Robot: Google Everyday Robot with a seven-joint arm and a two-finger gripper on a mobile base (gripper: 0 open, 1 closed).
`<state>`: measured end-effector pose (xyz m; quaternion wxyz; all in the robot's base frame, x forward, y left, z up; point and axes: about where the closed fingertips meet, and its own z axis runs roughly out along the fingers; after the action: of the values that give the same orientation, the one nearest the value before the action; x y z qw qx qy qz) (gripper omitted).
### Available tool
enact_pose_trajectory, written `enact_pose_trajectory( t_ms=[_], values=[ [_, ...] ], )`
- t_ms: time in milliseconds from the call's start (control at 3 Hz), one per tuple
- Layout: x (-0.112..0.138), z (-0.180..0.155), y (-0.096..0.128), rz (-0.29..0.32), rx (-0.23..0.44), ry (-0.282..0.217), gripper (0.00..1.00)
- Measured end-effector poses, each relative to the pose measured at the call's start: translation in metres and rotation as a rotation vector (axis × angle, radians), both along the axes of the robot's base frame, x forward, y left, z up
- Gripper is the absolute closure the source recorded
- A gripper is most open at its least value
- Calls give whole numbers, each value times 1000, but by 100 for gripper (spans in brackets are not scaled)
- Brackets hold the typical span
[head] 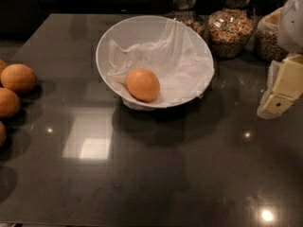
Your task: Pick orange from white bowl
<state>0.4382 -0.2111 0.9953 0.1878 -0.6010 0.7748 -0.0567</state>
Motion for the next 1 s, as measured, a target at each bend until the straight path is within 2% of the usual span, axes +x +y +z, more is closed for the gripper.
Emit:
enact_pose_trajectory(
  t_ms=[333, 667, 1000],
  values=[
    [0, 0, 0, 0, 0, 0, 0],
    [7, -14, 21, 25, 26, 19, 0],
    [22, -31, 56, 78, 54, 17, 0]
  ],
)
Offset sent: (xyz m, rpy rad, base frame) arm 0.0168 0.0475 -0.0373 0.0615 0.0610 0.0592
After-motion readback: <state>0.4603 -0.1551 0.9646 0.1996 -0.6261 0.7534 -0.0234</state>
